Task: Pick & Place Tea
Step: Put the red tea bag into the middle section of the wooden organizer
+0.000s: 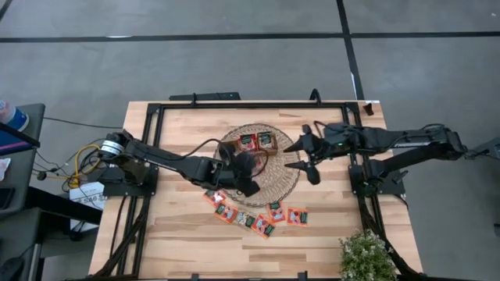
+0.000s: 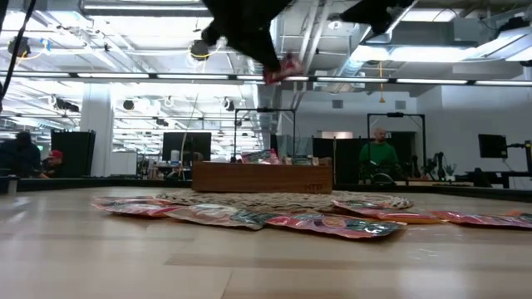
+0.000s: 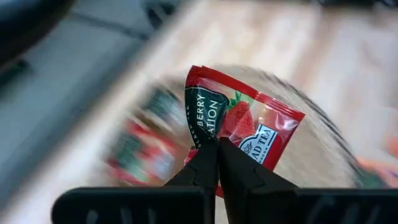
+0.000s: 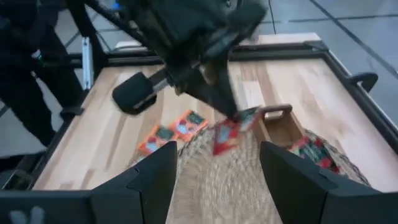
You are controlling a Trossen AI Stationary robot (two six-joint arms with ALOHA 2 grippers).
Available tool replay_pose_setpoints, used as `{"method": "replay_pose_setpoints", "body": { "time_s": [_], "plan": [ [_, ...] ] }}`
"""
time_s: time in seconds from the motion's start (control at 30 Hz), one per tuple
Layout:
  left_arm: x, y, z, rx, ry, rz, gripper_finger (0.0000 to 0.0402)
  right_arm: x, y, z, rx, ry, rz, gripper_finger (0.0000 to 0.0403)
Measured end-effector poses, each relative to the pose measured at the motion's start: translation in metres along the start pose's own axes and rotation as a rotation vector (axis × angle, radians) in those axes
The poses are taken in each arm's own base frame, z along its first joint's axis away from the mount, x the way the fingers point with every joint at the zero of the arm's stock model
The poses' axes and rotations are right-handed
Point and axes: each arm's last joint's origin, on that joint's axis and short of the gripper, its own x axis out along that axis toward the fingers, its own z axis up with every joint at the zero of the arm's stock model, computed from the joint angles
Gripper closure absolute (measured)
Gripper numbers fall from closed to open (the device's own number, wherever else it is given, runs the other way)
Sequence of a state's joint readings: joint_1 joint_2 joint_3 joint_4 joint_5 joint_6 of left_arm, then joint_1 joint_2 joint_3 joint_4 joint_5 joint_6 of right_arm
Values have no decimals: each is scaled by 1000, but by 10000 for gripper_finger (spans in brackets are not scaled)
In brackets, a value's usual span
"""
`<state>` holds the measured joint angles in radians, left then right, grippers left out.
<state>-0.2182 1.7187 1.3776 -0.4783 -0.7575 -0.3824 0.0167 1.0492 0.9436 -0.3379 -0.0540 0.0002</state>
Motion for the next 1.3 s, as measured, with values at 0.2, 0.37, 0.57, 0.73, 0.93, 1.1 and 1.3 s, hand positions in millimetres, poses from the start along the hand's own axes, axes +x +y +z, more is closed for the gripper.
{"method": "replay_pose_setpoints", "body": {
  "time_s": [0.2, 0.37, 0.57, 0.73, 0.93, 1.1, 1.3],
  "plan": [
    [-4, -1, 16, 76, -136, 93, 401, 40, -10, -4, -4, 19, -26, 179],
    [-4, -2, 15, 97, -133, 95, 401, 56, -14, -4, -41, -6, -38, 179],
    [-10, -8, 12, 130, -138, 79, 401, 56, -21, -3, -36, -17, -94, 179],
    [-12, -11, 13, 143, -148, 72, 401, 56, -27, -2, -19, -28, -111, 183],
    [-12, -11, 13, 139, -152, 71, 401, 62, -23, 0, -28, -55, -91, 217],
    [-12, -11, 15, 149, -164, 88, 401, 68, -23, -4, -28, -35, -84, 262],
    [-12, -11, 16, 156, -174, 84, 401, 69, -25, -5, -77, -25, -84, 387]
  ]
}}
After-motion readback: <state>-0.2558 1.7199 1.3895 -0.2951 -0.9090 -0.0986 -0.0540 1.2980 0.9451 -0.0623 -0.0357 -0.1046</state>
